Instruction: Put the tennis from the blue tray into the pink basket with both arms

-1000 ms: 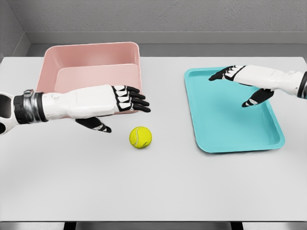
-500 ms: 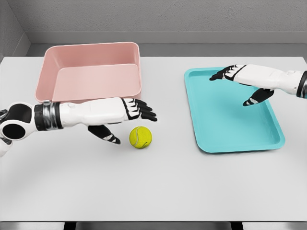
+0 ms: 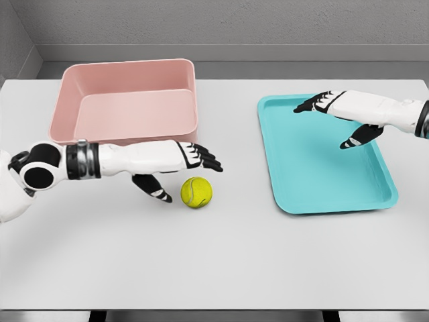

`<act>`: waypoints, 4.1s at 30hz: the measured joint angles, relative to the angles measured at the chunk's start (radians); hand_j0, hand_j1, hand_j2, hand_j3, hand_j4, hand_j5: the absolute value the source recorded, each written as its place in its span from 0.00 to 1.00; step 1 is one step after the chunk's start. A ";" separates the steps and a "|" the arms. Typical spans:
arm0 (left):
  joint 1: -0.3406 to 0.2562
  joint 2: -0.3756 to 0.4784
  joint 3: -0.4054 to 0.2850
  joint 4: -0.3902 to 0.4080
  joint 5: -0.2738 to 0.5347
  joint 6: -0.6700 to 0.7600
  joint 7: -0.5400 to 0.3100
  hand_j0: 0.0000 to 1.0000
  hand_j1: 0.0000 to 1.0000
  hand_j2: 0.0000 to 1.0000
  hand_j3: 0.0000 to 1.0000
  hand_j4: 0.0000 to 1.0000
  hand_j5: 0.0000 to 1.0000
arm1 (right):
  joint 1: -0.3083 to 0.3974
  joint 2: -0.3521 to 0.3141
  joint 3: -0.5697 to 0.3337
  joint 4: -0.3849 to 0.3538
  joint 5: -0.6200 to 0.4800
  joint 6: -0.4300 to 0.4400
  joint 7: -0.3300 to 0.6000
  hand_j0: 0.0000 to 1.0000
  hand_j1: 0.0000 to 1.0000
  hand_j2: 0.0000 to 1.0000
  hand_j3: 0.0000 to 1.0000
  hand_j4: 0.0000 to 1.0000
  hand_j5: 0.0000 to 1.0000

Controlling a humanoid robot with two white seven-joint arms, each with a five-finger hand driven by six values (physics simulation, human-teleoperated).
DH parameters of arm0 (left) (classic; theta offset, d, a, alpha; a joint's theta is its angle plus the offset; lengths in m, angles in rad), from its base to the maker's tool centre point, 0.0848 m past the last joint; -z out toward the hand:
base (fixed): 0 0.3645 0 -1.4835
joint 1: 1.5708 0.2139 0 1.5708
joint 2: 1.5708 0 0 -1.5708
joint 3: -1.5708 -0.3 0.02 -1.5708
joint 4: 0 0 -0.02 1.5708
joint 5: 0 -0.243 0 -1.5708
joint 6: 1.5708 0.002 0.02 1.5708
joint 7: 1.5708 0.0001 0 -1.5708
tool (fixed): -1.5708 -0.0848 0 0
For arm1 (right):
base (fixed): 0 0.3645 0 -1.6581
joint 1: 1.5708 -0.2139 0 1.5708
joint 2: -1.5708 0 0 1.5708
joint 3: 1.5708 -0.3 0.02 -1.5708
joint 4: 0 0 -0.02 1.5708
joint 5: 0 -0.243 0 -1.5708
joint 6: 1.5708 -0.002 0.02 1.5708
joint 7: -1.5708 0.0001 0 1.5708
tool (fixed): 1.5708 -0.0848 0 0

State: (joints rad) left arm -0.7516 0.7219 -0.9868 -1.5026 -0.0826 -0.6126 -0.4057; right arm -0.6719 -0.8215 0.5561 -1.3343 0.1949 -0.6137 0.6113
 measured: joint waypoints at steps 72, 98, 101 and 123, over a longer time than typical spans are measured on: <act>-0.086 -0.087 -0.175 0.154 -0.001 0.000 0.002 0.81 0.81 0.81 0.81 0.81 0.81 | 0.000 0.018 -0.002 0.005 0.000 0.000 0.000 1.00 1.00 1.00 1.00 1.00 1.00; -0.087 -0.084 -0.197 0.171 0.005 0.000 0.002 0.60 0.60 0.60 0.60 0.60 0.60 | -0.008 0.015 -0.016 -0.010 -0.001 0.000 0.000 1.00 1.00 1.00 1.00 1.00 1.00; -0.091 -0.084 -0.195 0.173 0.001 0.000 0.002 0.60 0.60 0.60 0.60 0.60 0.60 | -0.041 0.014 -0.019 -0.014 -0.004 0.000 0.000 1.00 1.00 1.00 1.00 1.00 1.00; -0.111 -0.085 -0.153 0.152 -0.001 0.000 0.024 0.61 0.61 0.61 0.61 0.61 0.61 | 0.015 0.017 -0.015 -0.002 0.032 0.000 0.000 1.00 1.00 1.00 1.00 1.00 1.00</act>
State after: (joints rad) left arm -0.8621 0.6369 -1.1398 -1.3510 -0.0836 -0.6128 -0.3821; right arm -0.6565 -0.8041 0.5411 -1.3367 0.2271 -0.6137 0.6113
